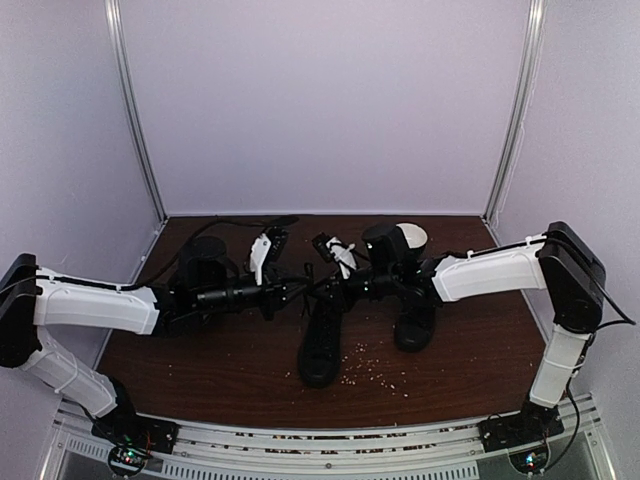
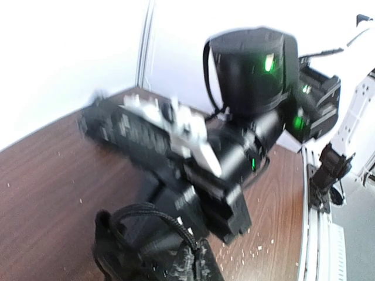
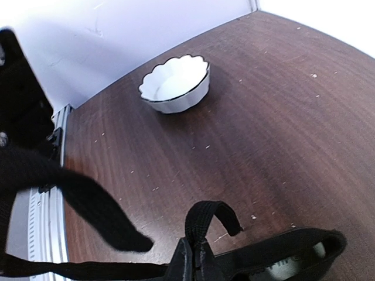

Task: Tie the shoes
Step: Tie the crossed shoelace on the shoe.

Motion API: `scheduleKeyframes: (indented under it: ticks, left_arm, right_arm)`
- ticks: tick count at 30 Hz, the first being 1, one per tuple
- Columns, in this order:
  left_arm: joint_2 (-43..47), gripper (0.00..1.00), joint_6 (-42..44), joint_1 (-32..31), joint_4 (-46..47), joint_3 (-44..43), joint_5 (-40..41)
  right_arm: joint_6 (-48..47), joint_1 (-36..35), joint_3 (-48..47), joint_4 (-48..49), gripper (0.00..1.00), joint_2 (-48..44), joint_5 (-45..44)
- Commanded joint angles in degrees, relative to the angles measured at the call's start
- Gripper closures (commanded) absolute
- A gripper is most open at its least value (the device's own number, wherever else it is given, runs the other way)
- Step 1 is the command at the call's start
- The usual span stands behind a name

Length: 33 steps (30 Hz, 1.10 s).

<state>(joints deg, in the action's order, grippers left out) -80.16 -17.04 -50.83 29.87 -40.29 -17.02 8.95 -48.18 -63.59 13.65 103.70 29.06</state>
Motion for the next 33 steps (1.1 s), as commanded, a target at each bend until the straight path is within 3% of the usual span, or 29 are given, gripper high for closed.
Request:
scheduleKeyframes:
  ticks: [1, 10, 19, 28, 33]
  left_arm:
    - [-2.3, 1.00, -1.6, 0.2, 8.0, -1.6, 0.3]
    - [-3.5, 1.00, -1.5, 0.3, 9.6, -1.5, 4.8]
    - [-7.7, 1.00, -2.6, 1.1, 11.4, -2.0, 4.3]
    - [-9.5, 1.00, -1.8, 1.2, 9.7, -3.5, 2.9]
    - [-10.0, 1.00, -1.3, 1.2, 9.0, -4.3, 1.2]
  right_arm:
    - [-1.9, -0.4, 1.2, 0.2, 0.99, 0.4, 6.1]
    - [-4.5, -0.6, 2.8, 2.4, 0.81, 0.3, 9.3]
    - [-6.6, 0.6, 5.6, 3.3, 0.60, -1.9, 10.9]
    - [-7.9, 1.8, 9.1, 2.7, 0.48, -6.0, 13.4]
    - [-1.4, 4.1, 13.2, 11.8, 0.43, -8.9, 16.7]
